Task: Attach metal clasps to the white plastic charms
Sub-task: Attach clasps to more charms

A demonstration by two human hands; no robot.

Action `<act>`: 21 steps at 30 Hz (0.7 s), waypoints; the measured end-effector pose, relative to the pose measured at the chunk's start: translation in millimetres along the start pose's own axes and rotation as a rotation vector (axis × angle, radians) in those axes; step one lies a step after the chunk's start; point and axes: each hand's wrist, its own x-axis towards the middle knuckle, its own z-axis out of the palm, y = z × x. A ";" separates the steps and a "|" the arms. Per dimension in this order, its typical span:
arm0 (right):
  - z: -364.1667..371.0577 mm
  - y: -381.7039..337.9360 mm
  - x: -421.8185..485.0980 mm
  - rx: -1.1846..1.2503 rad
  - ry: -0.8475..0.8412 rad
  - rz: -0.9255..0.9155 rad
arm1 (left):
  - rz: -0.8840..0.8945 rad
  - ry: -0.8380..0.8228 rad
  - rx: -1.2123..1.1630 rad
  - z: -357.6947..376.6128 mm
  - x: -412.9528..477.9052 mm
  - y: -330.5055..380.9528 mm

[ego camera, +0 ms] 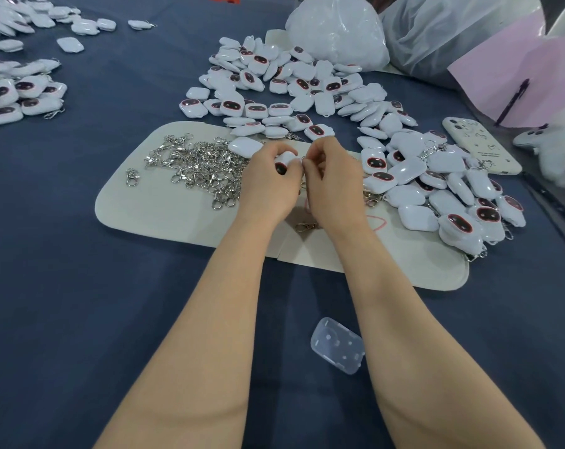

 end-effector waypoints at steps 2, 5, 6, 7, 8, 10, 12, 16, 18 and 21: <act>-0.4 0.1 0.1 -0.015 -0.001 -0.026 | 0.014 0.004 0.028 0.0 0.1 -0.2; -0.3 -0.6 0.0 -0.028 -0.014 -0.065 | 0.016 0.018 0.049 -1.1 1.2 -1.1; 0.1 -1.0 -0.5 -0.041 -0.024 -0.077 | 0.016 0.024 0.060 -1.8 1.5 -1.4; 0.4 -1.4 -1.0 -0.054 -0.035 -0.087 | 0.017 0.028 0.072 -2.5 1.6 -1.6; 0.2 -1.7 -1.4 -0.061 -0.044 -0.094 | 0.020 0.030 0.082 -3.3 1.6 -1.5; -0.7 -2.5 -2.1 -0.065 -0.059 -0.102 | 0.032 0.034 0.111 -4.8 1.5 -1.8; -1.6 -3.3 -2.8 -0.074 -0.078 -0.114 | 0.043 0.043 0.160 -5.7 1.5 -2.9; -2.0 -5.1 -4.3 -0.099 -0.118 -0.119 | 0.053 0.066 0.240 -6.5 1.3 -5.9; -2.1 -4.9 -5.2 -0.115 -0.128 -0.111 | 0.072 0.070 0.272 -6.8 1.7 -6.4; -0.7 -3.9 -6.1 -0.138 -0.131 -0.089 | 0.113 0.060 0.355 -6.0 2.5 -7.1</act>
